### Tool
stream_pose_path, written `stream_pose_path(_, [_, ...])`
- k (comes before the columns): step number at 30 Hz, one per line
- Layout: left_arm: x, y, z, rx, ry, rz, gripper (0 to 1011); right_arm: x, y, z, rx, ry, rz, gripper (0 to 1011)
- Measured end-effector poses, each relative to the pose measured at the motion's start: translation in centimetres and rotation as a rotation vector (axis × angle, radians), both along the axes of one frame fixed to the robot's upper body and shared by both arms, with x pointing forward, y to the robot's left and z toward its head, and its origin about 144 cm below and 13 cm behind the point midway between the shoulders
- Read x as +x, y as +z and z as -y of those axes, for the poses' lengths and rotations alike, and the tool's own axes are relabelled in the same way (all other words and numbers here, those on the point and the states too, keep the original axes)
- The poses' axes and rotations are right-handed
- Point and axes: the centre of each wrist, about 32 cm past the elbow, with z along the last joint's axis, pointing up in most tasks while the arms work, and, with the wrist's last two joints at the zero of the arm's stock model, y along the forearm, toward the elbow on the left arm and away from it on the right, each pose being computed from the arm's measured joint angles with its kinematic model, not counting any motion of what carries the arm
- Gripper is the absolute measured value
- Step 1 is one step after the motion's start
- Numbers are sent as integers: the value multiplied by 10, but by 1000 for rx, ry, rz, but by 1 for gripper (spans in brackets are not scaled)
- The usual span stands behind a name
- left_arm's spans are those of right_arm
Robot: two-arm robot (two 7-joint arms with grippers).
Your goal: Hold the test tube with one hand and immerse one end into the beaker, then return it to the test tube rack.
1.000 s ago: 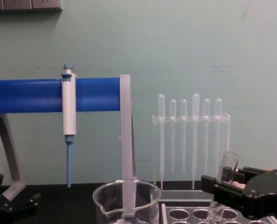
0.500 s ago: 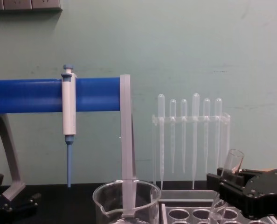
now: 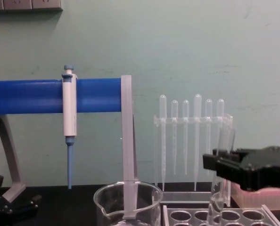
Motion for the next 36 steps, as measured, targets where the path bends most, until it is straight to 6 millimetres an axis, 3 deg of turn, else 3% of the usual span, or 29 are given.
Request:
stream_pose_path(20, [0,0,0,0,0,0,1000,28,79,-7,-94,60,-62,227])
stream_pose_path(36, [0,0,0,0,0,0,1000,40,97,-10,-61,64,-71,227])
